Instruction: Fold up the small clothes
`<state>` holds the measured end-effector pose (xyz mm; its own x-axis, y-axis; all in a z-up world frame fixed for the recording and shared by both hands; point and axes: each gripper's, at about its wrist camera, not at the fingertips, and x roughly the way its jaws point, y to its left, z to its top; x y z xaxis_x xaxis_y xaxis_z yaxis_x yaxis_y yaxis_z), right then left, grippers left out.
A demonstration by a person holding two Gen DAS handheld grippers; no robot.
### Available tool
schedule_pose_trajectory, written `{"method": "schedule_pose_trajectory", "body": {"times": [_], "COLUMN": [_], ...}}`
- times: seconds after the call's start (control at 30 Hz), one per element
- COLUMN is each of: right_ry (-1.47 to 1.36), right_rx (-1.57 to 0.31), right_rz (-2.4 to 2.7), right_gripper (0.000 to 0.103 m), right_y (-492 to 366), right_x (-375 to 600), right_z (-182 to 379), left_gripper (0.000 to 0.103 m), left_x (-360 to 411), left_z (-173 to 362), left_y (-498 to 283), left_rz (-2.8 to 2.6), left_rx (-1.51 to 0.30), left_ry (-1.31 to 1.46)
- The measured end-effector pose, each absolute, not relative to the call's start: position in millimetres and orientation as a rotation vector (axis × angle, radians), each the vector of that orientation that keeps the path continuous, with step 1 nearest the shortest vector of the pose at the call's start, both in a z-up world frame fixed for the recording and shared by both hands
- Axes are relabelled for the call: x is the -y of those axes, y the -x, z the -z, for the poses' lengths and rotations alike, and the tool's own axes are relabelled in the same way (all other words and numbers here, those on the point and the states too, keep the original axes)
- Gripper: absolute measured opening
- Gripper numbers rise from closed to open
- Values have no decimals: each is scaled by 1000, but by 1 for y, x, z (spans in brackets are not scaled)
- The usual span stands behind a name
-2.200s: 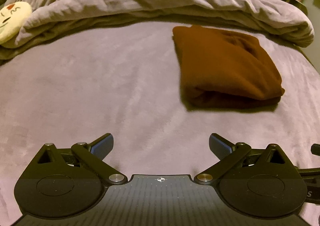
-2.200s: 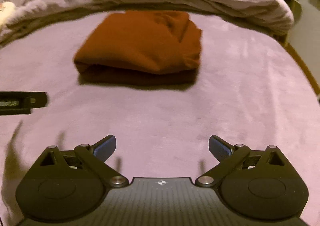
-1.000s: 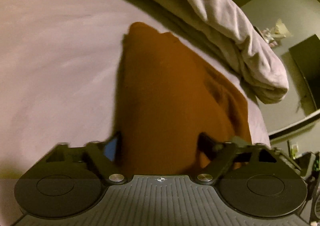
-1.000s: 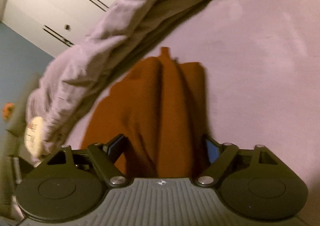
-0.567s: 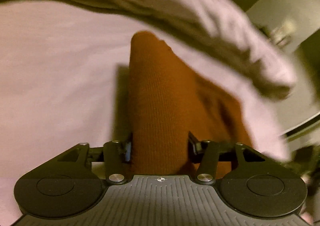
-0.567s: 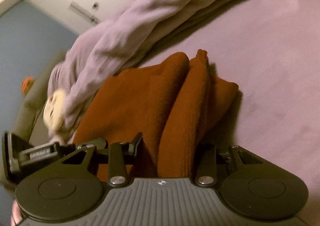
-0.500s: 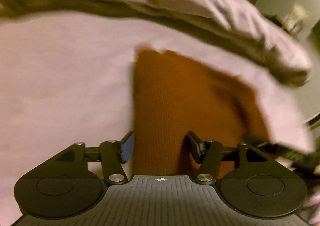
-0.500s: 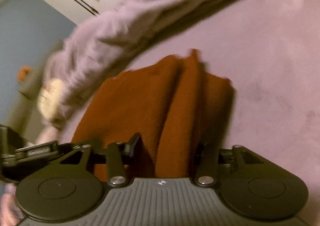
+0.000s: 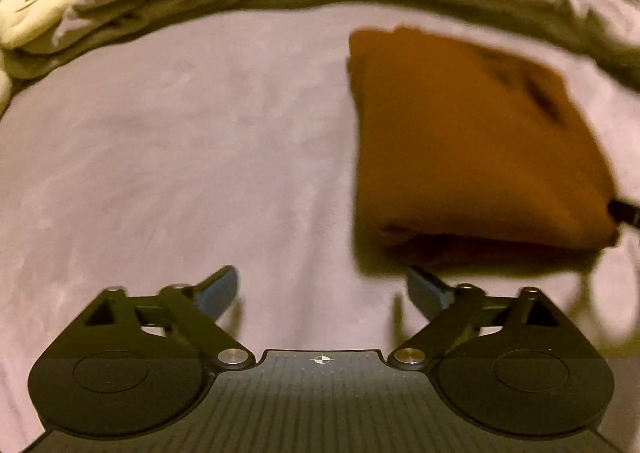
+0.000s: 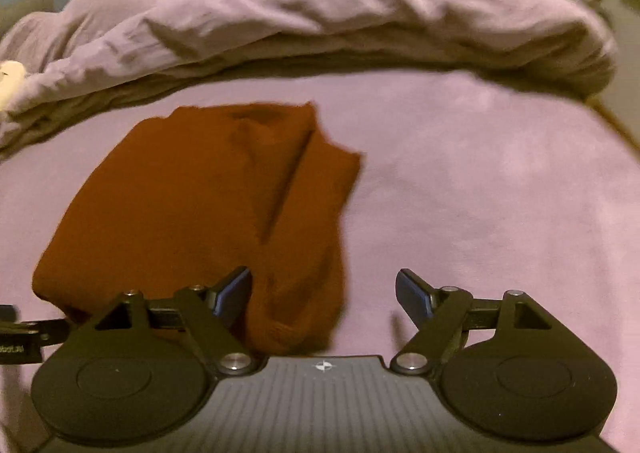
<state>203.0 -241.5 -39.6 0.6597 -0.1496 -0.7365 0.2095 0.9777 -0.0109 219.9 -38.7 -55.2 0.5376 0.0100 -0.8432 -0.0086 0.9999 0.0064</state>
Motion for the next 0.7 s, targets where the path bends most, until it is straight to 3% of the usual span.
{"method": "schedule_pose_trajectory", "body": {"times": [0.07,0.23,0.7], "right_ry": [-71,-103,-37], "right_rx": [-828,-920,-925], "right_rz": [223,219,161], "right_gripper": [89,99,99], "right_y": [-187,-146,-115], "right_x": [238,218,165], "right_z": [32,30,-9], "left_gripper": [101,102,103], "left_x": [36,46,40], "left_z": [46,31,0], "left_y": [-205,-176,-143], "left_rz": [-5,7,38], "left_rx": [-975,-931,-895], "left_ry": [56,-1,-54]}}
